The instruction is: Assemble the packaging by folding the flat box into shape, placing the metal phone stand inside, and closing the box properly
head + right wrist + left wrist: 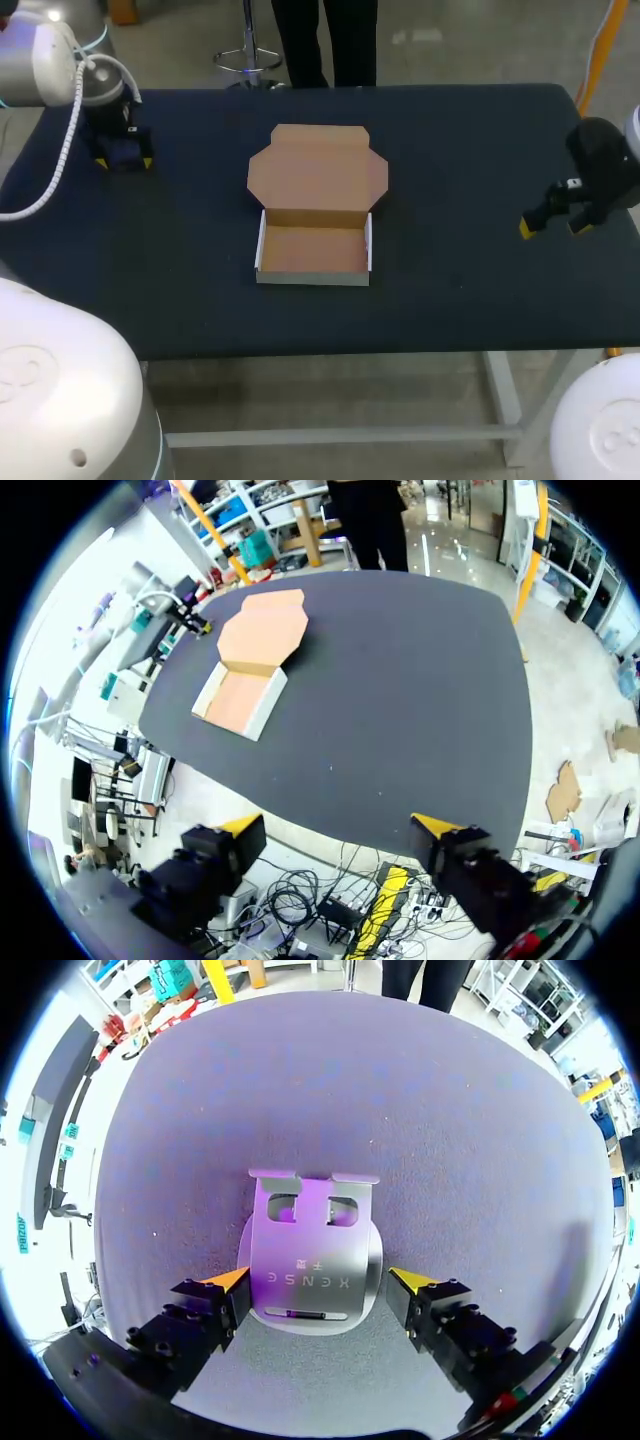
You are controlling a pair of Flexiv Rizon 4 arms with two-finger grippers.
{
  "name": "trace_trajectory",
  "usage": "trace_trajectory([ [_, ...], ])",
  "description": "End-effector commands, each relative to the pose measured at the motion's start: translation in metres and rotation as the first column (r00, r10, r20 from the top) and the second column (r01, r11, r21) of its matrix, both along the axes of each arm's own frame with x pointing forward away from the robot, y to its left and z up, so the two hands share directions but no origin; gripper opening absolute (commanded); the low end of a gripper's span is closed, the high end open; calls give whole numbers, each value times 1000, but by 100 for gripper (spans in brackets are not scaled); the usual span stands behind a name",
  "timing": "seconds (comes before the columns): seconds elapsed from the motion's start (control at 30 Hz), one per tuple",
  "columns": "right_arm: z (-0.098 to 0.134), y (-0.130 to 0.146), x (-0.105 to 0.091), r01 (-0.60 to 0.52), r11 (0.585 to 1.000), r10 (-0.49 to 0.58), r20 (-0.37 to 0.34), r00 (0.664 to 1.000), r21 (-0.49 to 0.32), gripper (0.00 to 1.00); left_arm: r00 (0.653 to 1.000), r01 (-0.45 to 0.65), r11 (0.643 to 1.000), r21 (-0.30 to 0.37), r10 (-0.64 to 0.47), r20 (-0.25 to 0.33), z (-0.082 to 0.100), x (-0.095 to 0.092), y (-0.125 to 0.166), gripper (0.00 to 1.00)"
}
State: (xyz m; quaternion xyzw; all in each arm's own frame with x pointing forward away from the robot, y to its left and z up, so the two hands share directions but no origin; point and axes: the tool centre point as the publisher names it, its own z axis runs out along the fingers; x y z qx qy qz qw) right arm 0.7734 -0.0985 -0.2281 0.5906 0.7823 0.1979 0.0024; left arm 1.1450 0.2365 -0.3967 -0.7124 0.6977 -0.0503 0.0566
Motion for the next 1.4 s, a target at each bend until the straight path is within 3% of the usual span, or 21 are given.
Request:
trace_trajectory([
  [0.03, 2, 0, -1, -2, 1000, 2, -5, 1000, -1, 100, 1000, -3, 1000, 2, 3, -6, -3, 6, 1, 89],
  [0.43, 2, 0, -1, -2, 1000, 2, -5, 1000, -1, 100, 1000, -18, 1000, 7, 18, 1, -5, 15, 4, 84],
  [0.53, 2, 0, -1, -2, 1000, 2, -5, 1000, -1, 100, 1000, -24, 1000, 7, 24, 3, -5, 17, 4, 77],
  [0.73, 2, 0, -1, -2, 1000, 2, -5, 1000, -1, 100, 999, -32, 999, 16, 32, 3, -8, 19, 5, 38],
  [0.77, 2, 0, -1, -2, 1000, 2, -5, 1000, -1, 100, 999, -33, 999, 17, 33, 3, -8, 19, 5, 27],
  [0.8, 2, 0, -1, -2, 1000, 2, -5, 1000, -1, 100, 999, -33, 999, 17, 33, 3, -8, 19, 5, 4],
  [0.83, 2, 0, -1, -2, 1000, 2, -5, 1000, -1, 100, 999, -34, 999, 17, 34, 3, -8, 20, 5, 0],
  [1.13, 2, 0, -1, -2, 1000, 2, -5, 1000, -1, 100, 998, -49, 999, -16, 49, 38, 4, 11, 14, 0],
  [1.4, 2, 0, -1, -2, 1000, 2, -5, 1000, -1, 100, 997, -52, 997, -51, 55, 59, 23, -17, 20, 0],
])
